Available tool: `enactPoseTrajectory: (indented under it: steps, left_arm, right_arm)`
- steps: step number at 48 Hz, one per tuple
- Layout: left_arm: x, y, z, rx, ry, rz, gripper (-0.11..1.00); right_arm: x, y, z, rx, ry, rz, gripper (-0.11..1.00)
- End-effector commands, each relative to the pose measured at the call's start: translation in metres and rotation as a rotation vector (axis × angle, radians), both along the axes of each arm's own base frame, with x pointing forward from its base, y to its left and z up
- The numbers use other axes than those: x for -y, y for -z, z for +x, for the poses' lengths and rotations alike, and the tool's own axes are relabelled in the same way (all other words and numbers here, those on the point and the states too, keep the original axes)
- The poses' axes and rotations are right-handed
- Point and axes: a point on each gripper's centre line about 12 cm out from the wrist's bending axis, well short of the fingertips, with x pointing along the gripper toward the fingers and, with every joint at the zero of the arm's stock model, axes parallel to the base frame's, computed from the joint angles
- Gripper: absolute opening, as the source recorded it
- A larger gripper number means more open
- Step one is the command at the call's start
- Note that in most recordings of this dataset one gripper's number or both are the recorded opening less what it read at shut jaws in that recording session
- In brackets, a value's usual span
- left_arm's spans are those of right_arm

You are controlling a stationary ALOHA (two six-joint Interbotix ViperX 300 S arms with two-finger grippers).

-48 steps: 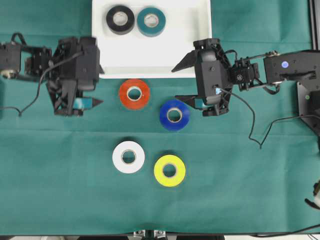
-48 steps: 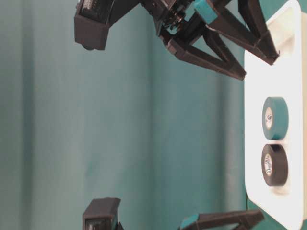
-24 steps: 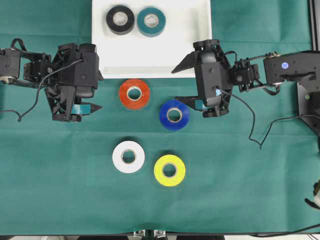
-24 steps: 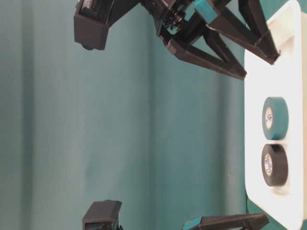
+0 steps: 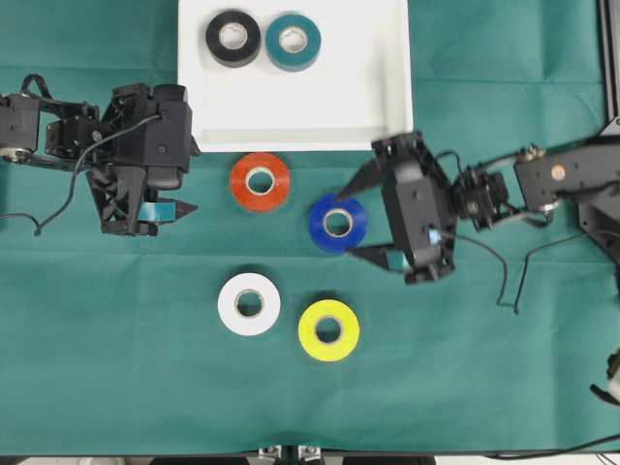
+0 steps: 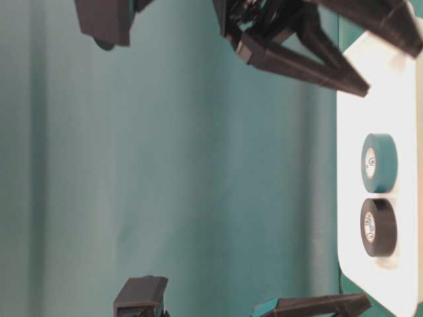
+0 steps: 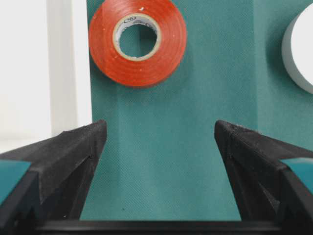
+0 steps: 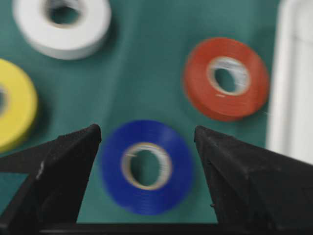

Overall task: Put the tape alternately from left to right into the white case.
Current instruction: 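Move the right gripper down over the yellow tape roll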

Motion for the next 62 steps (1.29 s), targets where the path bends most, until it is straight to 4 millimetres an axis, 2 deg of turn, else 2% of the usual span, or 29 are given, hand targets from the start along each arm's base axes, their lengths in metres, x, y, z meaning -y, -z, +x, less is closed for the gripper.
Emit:
enactPoseTrajectory:
  steps: [1,13,21,32,45,62]
  left_arm:
    - [0.0,-0.007,0.002,0.029,-0.001,-0.002,0.59]
    - [0.0,-0.006,0.002,0.025,-0.002,-0.002,0.59]
    - [0.001,-0.006,0.002,0.025,-0.001,-0.002,0.59]
    - [0.001,-0.006,0.002,0.025,-0.001,-0.002,0.59]
    - [0.001,-0.005,0.002,0.023,-0.002,-0.003,0.59]
    - [0.0,-0.001,0.003,0.008,-0.002,-0.002,0.59]
  right_arm:
    - [-0.014,-0.01,0.003,0.028,-0.023,0.027,0.84]
    - [-0.042,-0.011,-0.003,0.023,-0.082,0.058,0.84]
    - [-0.05,-0.01,-0.006,0.017,-0.093,0.076,0.84]
    - [-0.052,-0.01,-0.007,0.013,-0.085,0.093,0.84]
    - [-0.057,0.005,0.005,-0.024,-0.086,0.087,0.84]
    - [-0.078,0.024,0.031,-0.062,-0.111,0.082,0.84]
